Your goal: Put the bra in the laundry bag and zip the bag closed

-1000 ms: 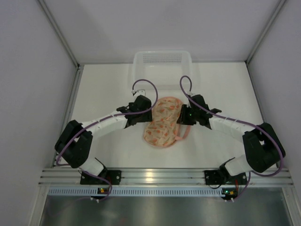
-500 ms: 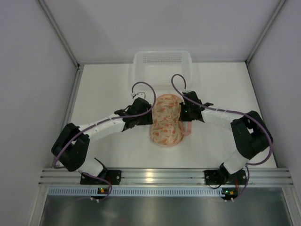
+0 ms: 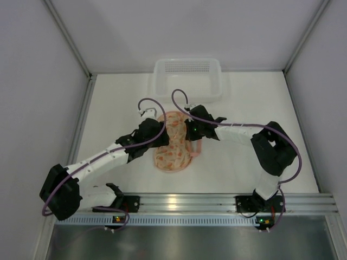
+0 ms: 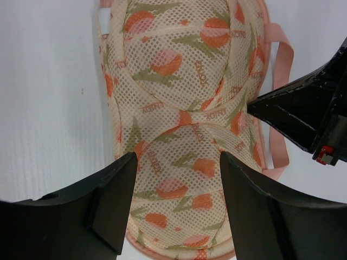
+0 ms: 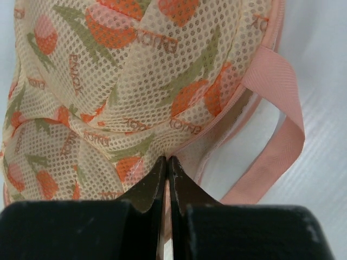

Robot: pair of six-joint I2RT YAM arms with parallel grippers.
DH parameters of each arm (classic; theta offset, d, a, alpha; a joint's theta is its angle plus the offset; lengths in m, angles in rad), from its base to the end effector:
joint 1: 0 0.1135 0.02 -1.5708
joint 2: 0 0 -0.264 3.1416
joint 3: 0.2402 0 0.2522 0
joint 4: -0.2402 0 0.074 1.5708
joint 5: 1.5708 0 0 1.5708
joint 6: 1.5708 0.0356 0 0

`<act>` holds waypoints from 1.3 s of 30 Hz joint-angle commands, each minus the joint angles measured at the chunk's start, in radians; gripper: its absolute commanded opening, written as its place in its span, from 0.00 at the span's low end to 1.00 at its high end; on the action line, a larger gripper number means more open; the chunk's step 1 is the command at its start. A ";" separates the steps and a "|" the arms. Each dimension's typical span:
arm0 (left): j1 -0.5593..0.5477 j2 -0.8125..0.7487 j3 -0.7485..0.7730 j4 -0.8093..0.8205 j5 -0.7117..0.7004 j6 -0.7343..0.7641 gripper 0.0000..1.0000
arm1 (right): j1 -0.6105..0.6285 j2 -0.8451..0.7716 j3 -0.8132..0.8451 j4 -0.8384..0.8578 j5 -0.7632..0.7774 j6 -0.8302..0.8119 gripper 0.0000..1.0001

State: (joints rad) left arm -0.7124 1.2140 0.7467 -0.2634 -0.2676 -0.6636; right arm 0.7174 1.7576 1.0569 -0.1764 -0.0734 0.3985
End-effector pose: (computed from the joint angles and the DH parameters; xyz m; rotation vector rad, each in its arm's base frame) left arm 0.1985 -0.1590 0.2318 -0.0821 2.3031 -0.4132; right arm 0.2733 0.2419 0.1766 -0.4353 2.4953 0.5636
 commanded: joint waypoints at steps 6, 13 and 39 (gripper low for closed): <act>-0.002 -0.074 -0.055 -0.080 -0.160 -0.091 0.69 | 0.019 0.040 0.149 0.020 0.010 -0.092 0.00; -0.002 -0.001 -0.011 -0.079 -0.093 -0.074 0.68 | -0.042 0.020 0.270 -0.077 0.003 -0.105 0.00; -0.015 0.180 0.101 -0.027 -0.027 0.007 0.68 | -0.088 -0.076 0.212 -0.325 0.271 -0.130 0.33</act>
State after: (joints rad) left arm -0.7227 1.3716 0.7921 -0.3393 -0.3115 -0.6918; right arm 0.6369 1.7573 1.2812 -0.4660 0.1471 0.2665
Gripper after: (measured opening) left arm 0.679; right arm 0.312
